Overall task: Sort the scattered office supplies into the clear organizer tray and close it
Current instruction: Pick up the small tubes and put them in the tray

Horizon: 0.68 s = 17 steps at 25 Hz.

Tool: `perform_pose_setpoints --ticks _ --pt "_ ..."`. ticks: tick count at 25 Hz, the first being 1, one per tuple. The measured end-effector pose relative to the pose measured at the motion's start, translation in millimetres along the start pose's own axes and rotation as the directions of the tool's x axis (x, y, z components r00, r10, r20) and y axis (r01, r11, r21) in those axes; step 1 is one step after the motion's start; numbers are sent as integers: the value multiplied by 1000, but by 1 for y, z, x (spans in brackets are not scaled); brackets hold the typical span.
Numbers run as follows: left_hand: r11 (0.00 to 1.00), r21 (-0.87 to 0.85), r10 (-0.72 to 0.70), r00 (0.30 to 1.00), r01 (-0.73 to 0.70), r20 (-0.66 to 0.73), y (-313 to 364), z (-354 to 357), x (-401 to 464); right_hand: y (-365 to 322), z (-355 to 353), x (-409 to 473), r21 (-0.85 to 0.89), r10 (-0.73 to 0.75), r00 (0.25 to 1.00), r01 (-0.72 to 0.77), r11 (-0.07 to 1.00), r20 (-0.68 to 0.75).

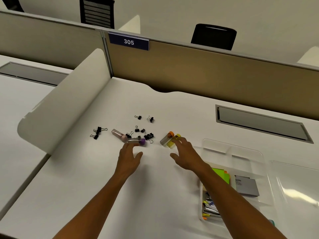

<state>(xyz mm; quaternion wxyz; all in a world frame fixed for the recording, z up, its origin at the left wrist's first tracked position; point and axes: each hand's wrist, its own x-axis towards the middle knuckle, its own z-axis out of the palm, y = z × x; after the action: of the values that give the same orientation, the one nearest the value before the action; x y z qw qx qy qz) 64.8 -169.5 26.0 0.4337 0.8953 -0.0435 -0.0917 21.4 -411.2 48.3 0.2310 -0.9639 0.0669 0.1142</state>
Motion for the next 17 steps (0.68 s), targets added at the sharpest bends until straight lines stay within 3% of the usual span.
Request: perform_pose_setpoints --ticks 6,11,17 --pt "908 352 237 971 -228 18 -6 8 33 6 17 31 -343 2 1000 -1 939 3" --pt "812 517 274 959 -272 75 -14 11 40 9 30 33 -370 71 997 -69 926 -10" --pt "793 563 220 971 -232 90 -17 13 31 4 37 13 -331 58 998 -59 942 -13"
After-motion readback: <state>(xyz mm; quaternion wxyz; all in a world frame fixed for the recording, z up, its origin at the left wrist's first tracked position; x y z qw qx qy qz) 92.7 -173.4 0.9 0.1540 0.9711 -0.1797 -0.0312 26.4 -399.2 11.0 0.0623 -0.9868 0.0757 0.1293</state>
